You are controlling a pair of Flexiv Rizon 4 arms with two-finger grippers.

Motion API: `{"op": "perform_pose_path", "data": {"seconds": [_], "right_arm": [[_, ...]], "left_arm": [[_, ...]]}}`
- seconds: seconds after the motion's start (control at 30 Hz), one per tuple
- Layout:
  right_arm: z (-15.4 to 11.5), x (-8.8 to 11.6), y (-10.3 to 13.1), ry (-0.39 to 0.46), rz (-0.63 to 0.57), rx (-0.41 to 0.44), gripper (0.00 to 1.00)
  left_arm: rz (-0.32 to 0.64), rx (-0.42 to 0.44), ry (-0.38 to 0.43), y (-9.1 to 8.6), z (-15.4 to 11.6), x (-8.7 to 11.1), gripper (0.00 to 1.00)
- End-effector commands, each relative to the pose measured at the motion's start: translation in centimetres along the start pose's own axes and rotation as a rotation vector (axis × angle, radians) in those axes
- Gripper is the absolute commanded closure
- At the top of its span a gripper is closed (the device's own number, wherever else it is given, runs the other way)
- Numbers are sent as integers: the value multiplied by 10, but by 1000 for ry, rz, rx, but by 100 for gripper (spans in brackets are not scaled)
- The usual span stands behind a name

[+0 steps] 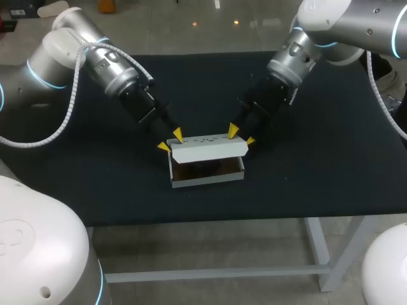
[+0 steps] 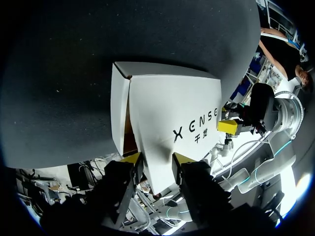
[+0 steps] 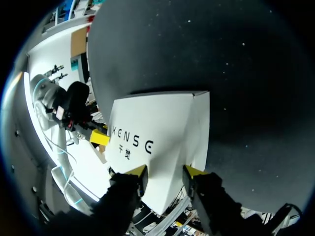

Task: Assemble the packaging by folding the flat box into shape, placing the metal phone stand inside, and closing the box properly

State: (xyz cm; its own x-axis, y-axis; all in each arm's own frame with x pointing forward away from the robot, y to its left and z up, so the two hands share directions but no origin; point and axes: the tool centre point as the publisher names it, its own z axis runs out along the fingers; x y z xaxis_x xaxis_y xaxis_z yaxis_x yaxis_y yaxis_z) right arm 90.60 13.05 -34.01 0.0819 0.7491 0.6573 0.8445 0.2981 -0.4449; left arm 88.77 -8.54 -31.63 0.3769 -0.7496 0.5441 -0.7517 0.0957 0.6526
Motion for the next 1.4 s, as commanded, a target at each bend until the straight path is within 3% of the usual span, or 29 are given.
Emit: {"op": "perform_pose_path", "data": {"seconds": [0.03,1.4], "right_arm": [[1,4,4,1,1,29,51],[-4,12,8,45,18,64,52]], "left_arm": [[-2,-7,-5,-2,0,4,59],[-29,-67,-11,-3,-2,10,60]]}}
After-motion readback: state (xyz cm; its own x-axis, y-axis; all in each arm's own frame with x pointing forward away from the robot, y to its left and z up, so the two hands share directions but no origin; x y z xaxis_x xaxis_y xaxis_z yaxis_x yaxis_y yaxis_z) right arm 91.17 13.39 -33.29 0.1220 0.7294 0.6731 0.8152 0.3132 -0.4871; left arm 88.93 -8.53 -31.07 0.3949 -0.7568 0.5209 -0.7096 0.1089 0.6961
